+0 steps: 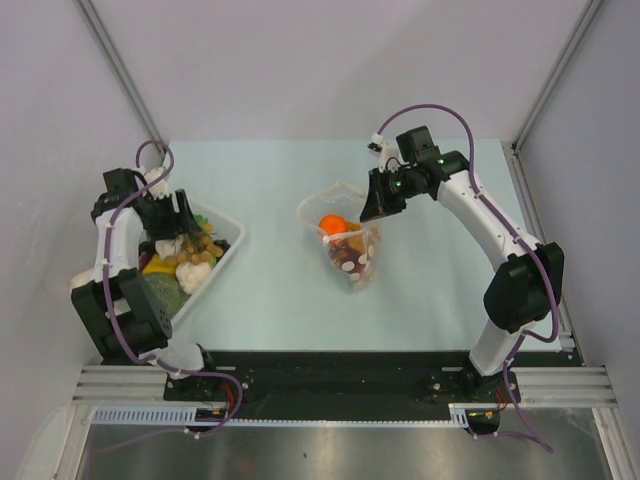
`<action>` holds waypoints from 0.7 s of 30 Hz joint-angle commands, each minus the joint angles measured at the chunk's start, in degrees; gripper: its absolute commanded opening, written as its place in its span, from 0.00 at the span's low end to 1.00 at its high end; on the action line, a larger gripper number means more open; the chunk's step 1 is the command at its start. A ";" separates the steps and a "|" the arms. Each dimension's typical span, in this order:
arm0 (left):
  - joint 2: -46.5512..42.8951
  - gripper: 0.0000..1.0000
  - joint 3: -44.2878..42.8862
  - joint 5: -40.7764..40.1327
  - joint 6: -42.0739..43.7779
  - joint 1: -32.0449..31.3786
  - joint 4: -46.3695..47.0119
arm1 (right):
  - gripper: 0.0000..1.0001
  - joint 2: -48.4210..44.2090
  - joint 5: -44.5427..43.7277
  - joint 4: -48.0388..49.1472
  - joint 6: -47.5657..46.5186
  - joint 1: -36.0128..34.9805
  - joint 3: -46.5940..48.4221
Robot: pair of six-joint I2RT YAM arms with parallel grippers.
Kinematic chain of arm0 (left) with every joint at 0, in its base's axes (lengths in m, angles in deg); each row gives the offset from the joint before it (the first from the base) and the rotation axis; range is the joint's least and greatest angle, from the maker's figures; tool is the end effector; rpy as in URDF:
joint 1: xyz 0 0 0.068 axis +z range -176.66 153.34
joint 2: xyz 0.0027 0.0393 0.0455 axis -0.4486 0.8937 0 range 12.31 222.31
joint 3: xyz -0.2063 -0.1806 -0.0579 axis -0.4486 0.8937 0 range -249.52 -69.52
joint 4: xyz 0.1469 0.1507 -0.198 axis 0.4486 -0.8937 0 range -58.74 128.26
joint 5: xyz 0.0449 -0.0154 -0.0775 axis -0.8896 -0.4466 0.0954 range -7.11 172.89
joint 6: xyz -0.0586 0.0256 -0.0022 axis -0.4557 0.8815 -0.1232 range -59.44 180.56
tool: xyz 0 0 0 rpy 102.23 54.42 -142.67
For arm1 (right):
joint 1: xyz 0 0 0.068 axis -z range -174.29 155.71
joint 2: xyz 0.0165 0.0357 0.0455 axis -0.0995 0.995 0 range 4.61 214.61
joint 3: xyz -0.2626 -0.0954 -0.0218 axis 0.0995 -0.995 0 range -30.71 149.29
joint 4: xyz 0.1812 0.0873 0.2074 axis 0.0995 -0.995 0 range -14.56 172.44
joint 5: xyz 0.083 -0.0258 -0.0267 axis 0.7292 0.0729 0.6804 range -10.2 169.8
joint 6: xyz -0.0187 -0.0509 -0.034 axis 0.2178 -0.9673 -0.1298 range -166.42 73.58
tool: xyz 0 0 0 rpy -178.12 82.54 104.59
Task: Place the food in the zip-top bag and seal the zipper
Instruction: Pick up the fake fruit from the bin.
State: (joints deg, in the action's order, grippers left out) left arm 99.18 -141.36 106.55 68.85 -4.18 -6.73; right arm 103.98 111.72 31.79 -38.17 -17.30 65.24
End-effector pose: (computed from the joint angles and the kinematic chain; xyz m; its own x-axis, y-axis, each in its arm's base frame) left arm 0.3266 0.1136 0.2681 -0.8158 -0.1946 -0.5446 -0.0477 0.9611 -0.2720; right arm 0.3667 0.1842 0.3310 -0.8262 -0.2185 -0.5192 -0.5040 0.6985 0.5080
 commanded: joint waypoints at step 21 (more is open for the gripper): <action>6.38 0.41 -1.90 -3.81 0.40 -5.34 0.52 | 0.00 -5.33 -1.34 -0.06 -1.48 0.06 -1.72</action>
State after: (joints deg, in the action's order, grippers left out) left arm 103.20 -142.01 100.60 68.26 -8.85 -3.91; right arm 101.77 110.98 31.63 -38.61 -17.30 63.47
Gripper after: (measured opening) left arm 0.530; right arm 0.022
